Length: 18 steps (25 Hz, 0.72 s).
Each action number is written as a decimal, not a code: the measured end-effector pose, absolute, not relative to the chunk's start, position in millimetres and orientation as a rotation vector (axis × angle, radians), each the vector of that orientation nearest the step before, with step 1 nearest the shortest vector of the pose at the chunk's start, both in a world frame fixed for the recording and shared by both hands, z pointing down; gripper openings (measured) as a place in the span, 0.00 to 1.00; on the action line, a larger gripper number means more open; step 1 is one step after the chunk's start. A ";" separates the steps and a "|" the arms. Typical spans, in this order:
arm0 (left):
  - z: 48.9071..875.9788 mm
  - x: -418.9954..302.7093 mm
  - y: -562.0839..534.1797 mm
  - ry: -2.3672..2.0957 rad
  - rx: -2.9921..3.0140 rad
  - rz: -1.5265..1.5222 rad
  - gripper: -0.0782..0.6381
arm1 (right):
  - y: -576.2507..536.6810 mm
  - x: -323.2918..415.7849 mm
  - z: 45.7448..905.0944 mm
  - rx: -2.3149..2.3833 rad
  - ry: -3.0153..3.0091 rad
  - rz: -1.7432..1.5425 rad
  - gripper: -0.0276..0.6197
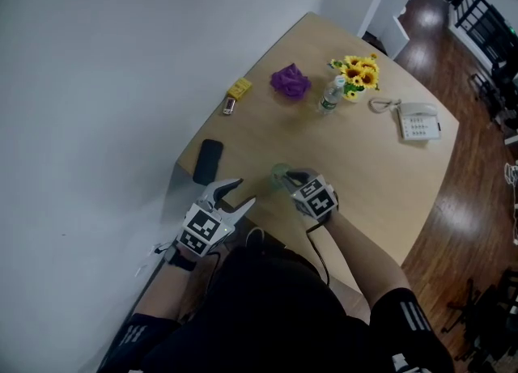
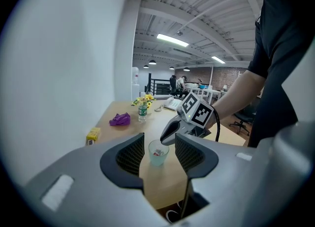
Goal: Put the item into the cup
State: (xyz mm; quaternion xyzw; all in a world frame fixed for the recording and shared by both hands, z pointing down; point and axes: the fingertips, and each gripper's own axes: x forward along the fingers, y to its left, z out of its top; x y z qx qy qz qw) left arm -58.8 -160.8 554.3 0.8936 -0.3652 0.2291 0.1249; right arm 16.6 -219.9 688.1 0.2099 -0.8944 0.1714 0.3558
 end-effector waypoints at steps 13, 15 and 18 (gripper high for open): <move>540.5 -55.6 -145.7 -1.062 2.638 0.666 0.37 | -213.5 31.9 605.3 0.732 -2.531 0.511 0.14; 535.9 -52.2 -139.8 -1.035 2.663 0.665 0.37 | -198.8 33.9 586.7 0.737 -2.569 0.513 0.14; 532.4 -47.1 -130.5 -0.979 2.711 0.660 0.37 | -174.2 38.6 559.7 0.768 -2.619 0.500 0.13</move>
